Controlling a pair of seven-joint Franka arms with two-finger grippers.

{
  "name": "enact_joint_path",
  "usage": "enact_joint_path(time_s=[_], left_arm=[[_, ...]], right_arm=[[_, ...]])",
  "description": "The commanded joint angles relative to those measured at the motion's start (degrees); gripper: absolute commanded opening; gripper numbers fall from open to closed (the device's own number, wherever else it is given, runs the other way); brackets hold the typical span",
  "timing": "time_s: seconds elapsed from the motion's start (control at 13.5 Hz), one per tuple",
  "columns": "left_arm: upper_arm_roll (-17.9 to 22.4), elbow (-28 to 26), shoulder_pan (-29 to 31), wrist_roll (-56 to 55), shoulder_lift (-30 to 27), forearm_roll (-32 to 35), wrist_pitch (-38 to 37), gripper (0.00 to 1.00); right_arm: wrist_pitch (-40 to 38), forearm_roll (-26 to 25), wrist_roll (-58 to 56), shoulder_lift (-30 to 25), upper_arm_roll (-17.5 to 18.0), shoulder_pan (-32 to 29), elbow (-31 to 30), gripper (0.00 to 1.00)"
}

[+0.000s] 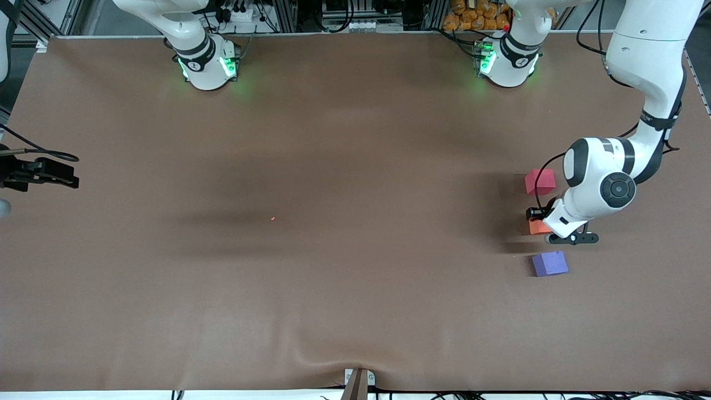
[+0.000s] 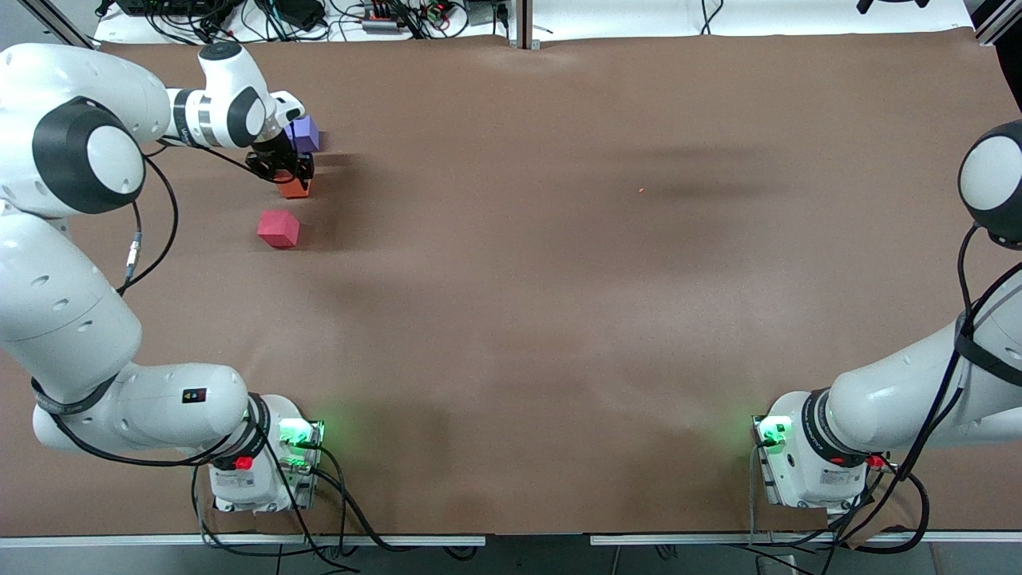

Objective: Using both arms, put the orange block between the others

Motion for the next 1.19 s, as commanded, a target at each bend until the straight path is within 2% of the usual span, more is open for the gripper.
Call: enact_joint_path(time_s=[0.0,0.15,0.3,0.59,0.81,0.96,1.11], left_arm=[[-0.73,-1.71,0.17,-1.23,-4.13,1.59,-1.57,1.00],[-1.26,0.04,0.26,-0.37,-8.17,1.59,-4.56,1.00],[-2.57,2.58,0.26,-0.54,-13.70,1.24,-9.38,1.00],[-6.78,16.97,0.44,-0.36,-17.15,0.53,-26.94,1.00],[-10.39,26.65,0.61,-0.10,-18.20,-0.25,-39.43,1.00],[-10.75,27.82,0.26,0.43,-22.14,-1.66,-44.11,1.00],[-9.18,28.26,-1.57,3.23,-25.66,-3.24,-47.80,1.00]], right_arm=[[-0.95,2.09,-0.38,-0.57,0.79,-3.18,0.00,1.00],[-1.48,5.06,-0.64,-0.57,0.80,-5.64,0.00,1.00],[-1.48,5.43,-1.08,-0.65,0.97,-5.65,0.00,1.00],[-1.57,4.47,-0.91,-0.74,1.15,-4.95,0.08,1.00],[-1.48,0.08,-0.82,-0.74,1.15,-1.80,0.08,1.00],[-1.39,-0.72,-0.82,-0.74,1.15,-0.73,0.08,1.00],[-1.39,-0.81,-0.99,-0.65,1.15,-0.82,0.08,1.00]])
